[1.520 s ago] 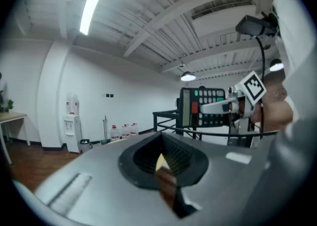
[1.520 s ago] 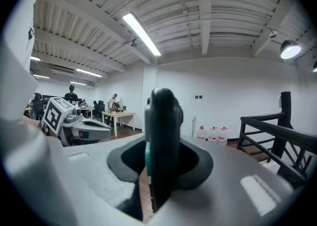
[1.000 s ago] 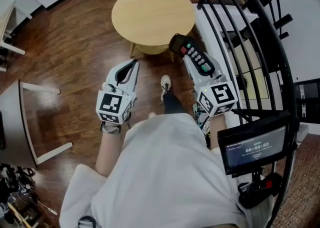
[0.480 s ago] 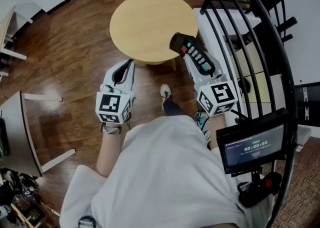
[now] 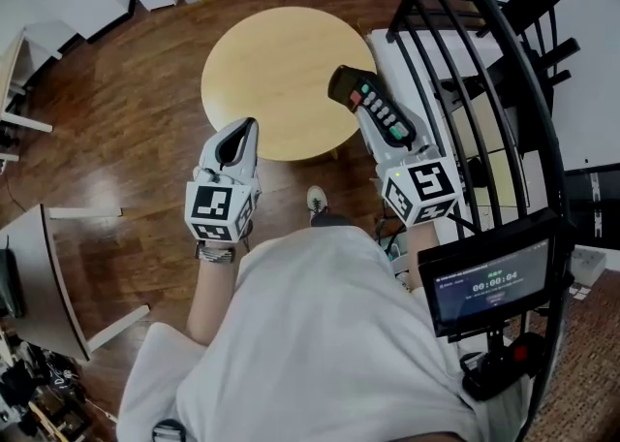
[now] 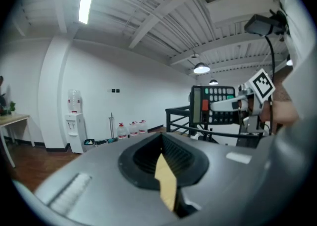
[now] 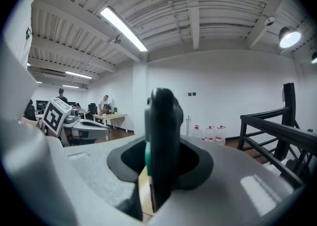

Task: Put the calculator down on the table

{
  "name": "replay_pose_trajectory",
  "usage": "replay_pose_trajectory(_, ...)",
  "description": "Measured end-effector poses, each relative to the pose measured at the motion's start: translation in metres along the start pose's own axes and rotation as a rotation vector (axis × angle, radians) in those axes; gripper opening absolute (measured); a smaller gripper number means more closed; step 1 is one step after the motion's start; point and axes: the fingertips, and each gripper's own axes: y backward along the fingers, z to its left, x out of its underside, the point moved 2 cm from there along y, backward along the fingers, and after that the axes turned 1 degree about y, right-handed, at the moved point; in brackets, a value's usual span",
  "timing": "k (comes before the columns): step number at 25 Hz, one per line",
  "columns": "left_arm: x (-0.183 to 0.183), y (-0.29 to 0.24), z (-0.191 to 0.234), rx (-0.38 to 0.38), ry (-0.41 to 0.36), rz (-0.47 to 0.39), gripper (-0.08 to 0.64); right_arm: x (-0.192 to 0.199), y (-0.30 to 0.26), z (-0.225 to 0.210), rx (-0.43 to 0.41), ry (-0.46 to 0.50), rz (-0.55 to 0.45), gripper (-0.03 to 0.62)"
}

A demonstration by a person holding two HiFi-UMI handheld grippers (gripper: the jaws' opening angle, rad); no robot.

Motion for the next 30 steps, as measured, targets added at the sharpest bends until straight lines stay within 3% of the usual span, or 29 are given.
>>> replay_pose_trajectory(5,-0.013,-0.072,0.012,-0.007,0.0,0.02,0.006,-0.005,-0.044,-0.059,-0.01,-0.002,0.02,0.109)
replay_pose_trajectory(20,-0.024,-0.057,0.033,-0.038,0.005,0.018,0.006,-0.019,-0.056,-0.05,-0.015,-0.034,0.035,0.109)
replay_pose_trajectory(30,-0.015,-0.085,0.082,-0.011,0.015,0.014,0.006,-0.025,-0.102,-0.057,0.044,-0.025,0.032,0.109)
